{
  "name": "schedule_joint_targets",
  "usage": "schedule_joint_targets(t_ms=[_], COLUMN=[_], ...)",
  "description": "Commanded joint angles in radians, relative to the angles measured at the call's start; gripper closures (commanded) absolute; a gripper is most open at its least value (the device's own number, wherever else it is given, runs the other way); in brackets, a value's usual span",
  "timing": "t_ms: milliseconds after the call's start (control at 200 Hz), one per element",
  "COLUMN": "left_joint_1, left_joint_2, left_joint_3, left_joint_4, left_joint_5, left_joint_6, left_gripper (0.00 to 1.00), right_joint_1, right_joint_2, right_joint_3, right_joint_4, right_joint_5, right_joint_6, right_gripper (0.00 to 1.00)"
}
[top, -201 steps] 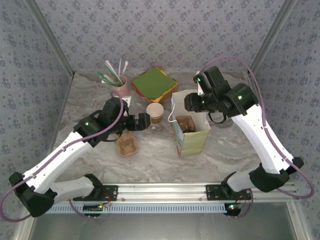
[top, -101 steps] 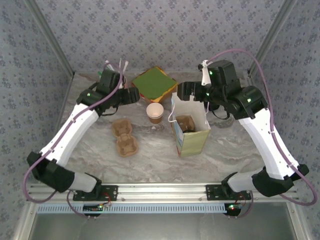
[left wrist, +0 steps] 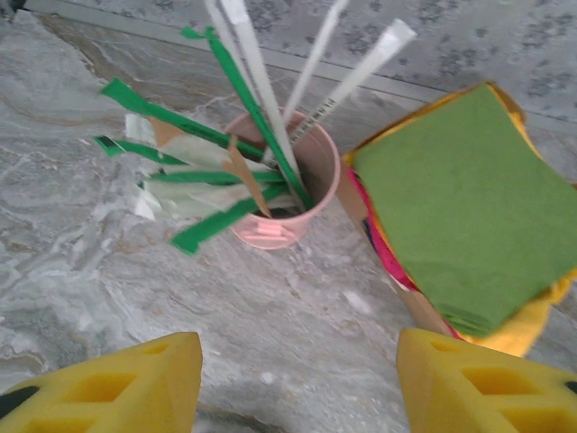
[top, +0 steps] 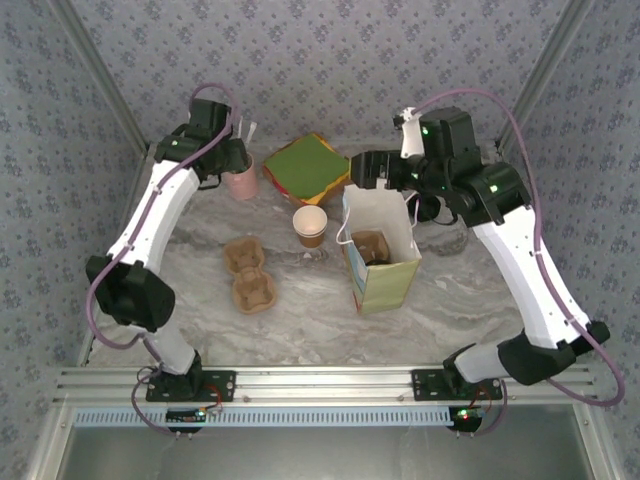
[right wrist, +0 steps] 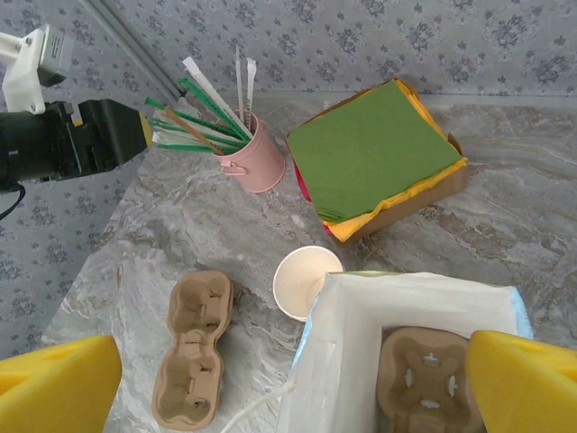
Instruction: Pack the takeout coffee
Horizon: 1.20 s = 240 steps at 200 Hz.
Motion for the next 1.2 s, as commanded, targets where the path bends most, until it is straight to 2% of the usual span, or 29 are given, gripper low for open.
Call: schedule_joint_targets(t_ms=[0, 345, 790, 855, 939, 1139, 1194], left_joint_1=[0.020, 0.062, 0.088, 0.091, 0.091, 0.091, 0.091], left_joint_2=[0.061, 0.204, 0.303, 0.317, 0.329, 0.350, 0.354], left_joint_3=[0.064, 0.159, 0.229, 0.237, 0.243, 0.262, 0.269], left_joint_4=[-0.018, -0.014, 0.006, 0.005, 0.009, 0.017, 0.018], left_joint_5=[0.001, 0.056, 0.046, 0.055, 0.059, 0.048, 0.041], left_joint_6=[0.037, 0.051, 0.075, 0.075, 0.075, 0.084, 0.087], left_gripper=[0.43, 0.47, 0.53, 0.61, 0.59, 0.61, 0.68], right_joint_1=[-0.003, -0.006, -0.006, -0.006, -0.006, -0.006, -0.006], right_joint_2=[0.026, 0.086, 0.108, 0.111, 0.113, 0.115, 0.115], right_joint_3=[0.042, 0.086, 0.096, 0.096, 0.098, 0.096, 0.094], right_joint_4=[0.012, -0.004, -0.009, -0.010, -0.012, -0.016, -0.017], right_joint_5=[-0.016, 0.004, -0.002, -0.002, 0.000, 0.000, -0.001], right_joint_6=[-0.009, -0.011, -0.001, -0.001, -0.001, 0.000, 0.001], right_gripper=[0.00, 0.00, 0.00, 0.00, 0.00, 0.00, 0.00])
